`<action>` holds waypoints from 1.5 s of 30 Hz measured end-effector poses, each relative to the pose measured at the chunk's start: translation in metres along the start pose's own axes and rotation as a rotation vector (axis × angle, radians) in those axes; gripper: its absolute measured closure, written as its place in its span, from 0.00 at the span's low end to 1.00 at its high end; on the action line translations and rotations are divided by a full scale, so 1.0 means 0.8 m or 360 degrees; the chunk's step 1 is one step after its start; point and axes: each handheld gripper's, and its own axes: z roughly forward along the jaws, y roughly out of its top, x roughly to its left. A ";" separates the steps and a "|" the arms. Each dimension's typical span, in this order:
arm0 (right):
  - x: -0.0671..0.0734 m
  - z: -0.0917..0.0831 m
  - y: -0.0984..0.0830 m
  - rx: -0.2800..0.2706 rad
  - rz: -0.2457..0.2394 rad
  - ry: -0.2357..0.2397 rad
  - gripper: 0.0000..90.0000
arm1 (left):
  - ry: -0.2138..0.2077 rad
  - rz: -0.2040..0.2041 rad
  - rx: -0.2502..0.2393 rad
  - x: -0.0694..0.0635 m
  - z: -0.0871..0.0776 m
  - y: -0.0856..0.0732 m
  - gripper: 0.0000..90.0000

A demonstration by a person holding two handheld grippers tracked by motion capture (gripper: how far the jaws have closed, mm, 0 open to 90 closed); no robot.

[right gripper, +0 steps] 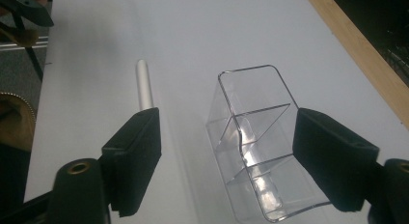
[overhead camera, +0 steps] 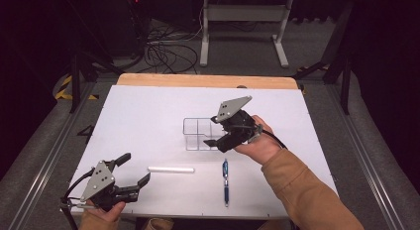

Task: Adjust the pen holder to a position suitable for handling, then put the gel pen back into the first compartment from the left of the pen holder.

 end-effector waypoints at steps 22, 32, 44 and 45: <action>0.025 -0.025 -0.009 -0.0100 0.0129 -0.0065 0.01 | -0.0005 0.0006 0.0004 -0.002 0.001 0.000 0.17; 0.025 -0.023 -0.014 -0.0030 0.0382 -0.0033 0.06 | 0.0007 0.0014 0.0010 -0.002 0.001 0.000 0.17; 0.020 -0.021 -0.022 0.0117 0.0511 0.0034 0.09 | 0.0013 0.0014 0.0009 -0.002 0.002 0.000 0.17; 0.022 -0.021 -0.023 0.0128 0.0482 -0.0001 0.09 | 0.0014 0.0016 0.0010 -0.002 0.002 0.000 0.17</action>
